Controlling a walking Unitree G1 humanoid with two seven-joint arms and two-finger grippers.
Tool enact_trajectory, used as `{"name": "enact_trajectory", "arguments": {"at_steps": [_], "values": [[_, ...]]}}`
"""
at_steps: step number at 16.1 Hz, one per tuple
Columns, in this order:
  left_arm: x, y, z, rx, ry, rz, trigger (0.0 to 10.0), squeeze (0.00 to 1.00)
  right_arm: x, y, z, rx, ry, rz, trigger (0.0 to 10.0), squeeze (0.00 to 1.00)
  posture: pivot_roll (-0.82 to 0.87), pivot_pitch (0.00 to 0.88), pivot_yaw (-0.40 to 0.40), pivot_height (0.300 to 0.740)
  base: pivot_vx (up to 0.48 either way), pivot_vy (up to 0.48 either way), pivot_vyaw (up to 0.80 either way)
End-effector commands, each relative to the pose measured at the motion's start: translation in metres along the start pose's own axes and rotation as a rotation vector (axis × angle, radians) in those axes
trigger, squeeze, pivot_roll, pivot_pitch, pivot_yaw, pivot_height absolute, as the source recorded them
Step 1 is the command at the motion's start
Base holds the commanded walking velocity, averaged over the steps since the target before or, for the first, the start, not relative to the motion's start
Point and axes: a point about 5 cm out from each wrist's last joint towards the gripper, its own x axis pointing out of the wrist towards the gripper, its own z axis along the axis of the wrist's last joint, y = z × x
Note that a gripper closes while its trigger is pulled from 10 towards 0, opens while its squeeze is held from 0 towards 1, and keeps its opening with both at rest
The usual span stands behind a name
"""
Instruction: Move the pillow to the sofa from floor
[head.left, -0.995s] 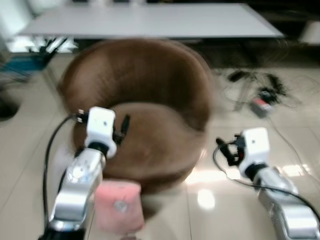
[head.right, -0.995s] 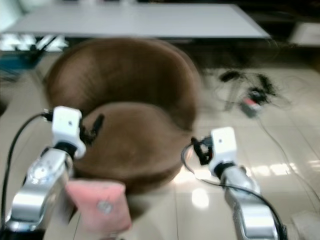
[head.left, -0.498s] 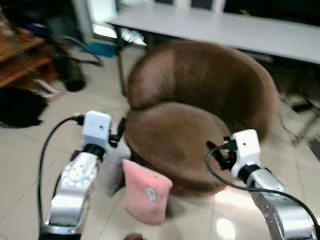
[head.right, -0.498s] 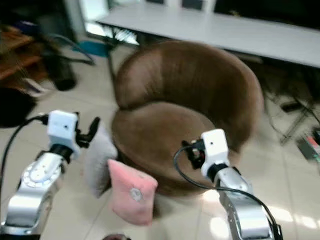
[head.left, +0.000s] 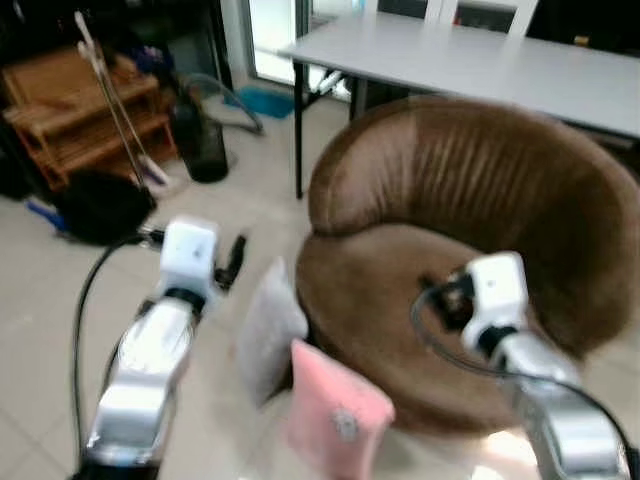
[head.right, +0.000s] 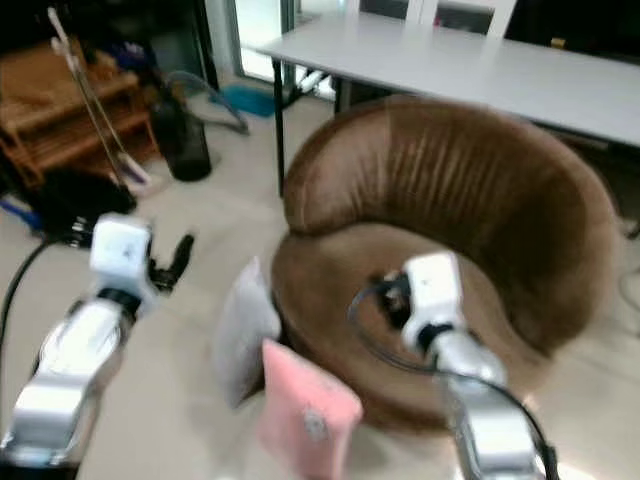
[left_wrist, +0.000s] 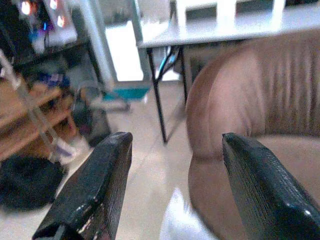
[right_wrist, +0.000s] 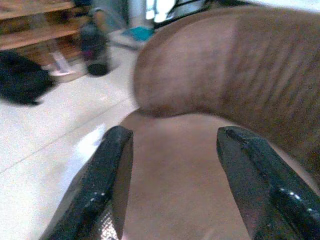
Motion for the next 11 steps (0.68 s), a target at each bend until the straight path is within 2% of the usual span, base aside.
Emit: {"name": "enact_trajectory", "arguments": {"at_steps": [1, 2, 3, 4, 6, 9, 11], "values": [[-0.002, 0.003, -0.002, 0.022, 0.010, 0.002, 10.0, 0.00, 0.002, -0.005, 0.000, -0.052, 0.001, -0.060, 10.0, 0.00, 0.02, 0.000, -0.004, 0.740, 0.337, 0.000, 0.00], [-0.001, 0.003, -0.003, 0.023, 0.016, 0.002, 10.0, 0.00, 0.003, -0.009, 0.001, -0.107, -0.003, -0.104, 10.0, 0.00, 0.02, 0.000, -0.003, 0.740, 0.262, 0.000, 0.00], [-0.001, 0.000, -0.006, 0.030, 0.020, -0.019, 10.0, 0.00, 0.003, -0.013, 0.006, -0.163, -0.052, -0.163, 10.0, 0.00, 0.02, 0.000, -0.002, 0.740, 0.000, 0.000, 0.00], [-0.001, -0.004, -0.010, 0.037, 0.032, -0.058, 10.0, 0.00, 0.004, -0.013, 0.001, -0.130, 0.011, -0.102, 10.0, 0.00, 0.02, 0.000, -0.002, 0.740, 0.000, 0.000, 0.00], [-0.004, -0.004, -0.011, 0.017, 0.007, -0.077, 10.0, 0.00, 0.003, -0.009, -0.002, -0.046, 0.003, -0.076, 10.0, 0.00, 0.02, 0.000, -0.001, 0.730, 0.000, 0.000, 0.00], [-0.012, 0.001, -0.020, -0.024, 0.000, -0.059, 10.0, 0.00, -0.001, -0.002, -0.005, -0.029, -0.010, -0.030, 10.0, 0.00, 0.02, 0.005, -0.004, 0.700, 0.000, 0.000, 0.00], [-0.013, 0.003, -0.028, -0.012, 0.010, -0.055, 10.0, 0.00, -0.001, -0.001, -0.007, -0.022, -0.006, -0.026, 10.0, 0.00, 0.02, 0.008, -0.006, 0.680, 0.000, 0.000, 0.00]]}}
